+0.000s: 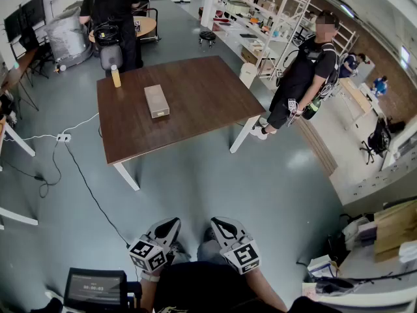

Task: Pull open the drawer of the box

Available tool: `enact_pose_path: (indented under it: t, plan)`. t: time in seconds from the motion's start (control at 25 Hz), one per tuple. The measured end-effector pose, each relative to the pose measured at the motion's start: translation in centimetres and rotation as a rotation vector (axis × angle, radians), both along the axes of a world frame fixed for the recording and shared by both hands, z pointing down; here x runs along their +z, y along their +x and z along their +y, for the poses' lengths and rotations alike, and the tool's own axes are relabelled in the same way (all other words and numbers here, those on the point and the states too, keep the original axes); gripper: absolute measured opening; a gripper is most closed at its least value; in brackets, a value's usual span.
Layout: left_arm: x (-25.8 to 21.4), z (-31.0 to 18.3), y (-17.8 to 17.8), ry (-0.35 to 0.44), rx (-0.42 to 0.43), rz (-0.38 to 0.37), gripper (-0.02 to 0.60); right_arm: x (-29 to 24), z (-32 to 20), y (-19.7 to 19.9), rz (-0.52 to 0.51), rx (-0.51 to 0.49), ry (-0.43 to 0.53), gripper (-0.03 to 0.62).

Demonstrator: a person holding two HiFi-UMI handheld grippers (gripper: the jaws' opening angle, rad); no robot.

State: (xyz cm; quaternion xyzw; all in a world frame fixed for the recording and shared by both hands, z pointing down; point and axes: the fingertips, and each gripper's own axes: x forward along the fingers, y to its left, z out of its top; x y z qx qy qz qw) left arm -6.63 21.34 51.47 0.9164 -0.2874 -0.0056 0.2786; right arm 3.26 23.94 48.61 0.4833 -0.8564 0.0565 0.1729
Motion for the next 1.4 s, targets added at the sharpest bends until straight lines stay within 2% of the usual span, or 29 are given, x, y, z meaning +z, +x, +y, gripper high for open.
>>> enact_pose_path:
  t: [0.24,0.52,0.64,0.96,1.2,1.4]
  plan:
    - [1.1,-1.7,-0.3,-0.006,-0.028,-0.007,0.005,0.9,-2.6,-0.1,-0.01,-0.031,0.002,-0.015]
    - [1.1,-5.5,-1.8,-0.008,-0.151,-0.036,0.005,0.5,-8.0,-1.2,-0.051,-0.1,-0.002,-0.015]
    - [0.8,-7.6,-1.8,-0.01,-0.177,-0.046,0.005,0.3,-10.1,-1.3,-0.061,-0.146,0.018,-0.015]
    - [-2.2,-14.2,3.1,0.045,-0.126,-0.047,0.005,-1.1,-17.5,3.1,-0.201,-0.09,0.001,-0.015]
    - [-3.4,-16.2,7.5,0.078,-0.02,-0.084,0.005,-1.7,-21.2,7.7,-0.251,-0.005,0.004,-0.015]
    - [-2.9,-18.4,9.6,0.076,-0.019,-0.109,0.005,-1.3,-23.1,11.1,-0.328,0.032,-0.016,-0.015]
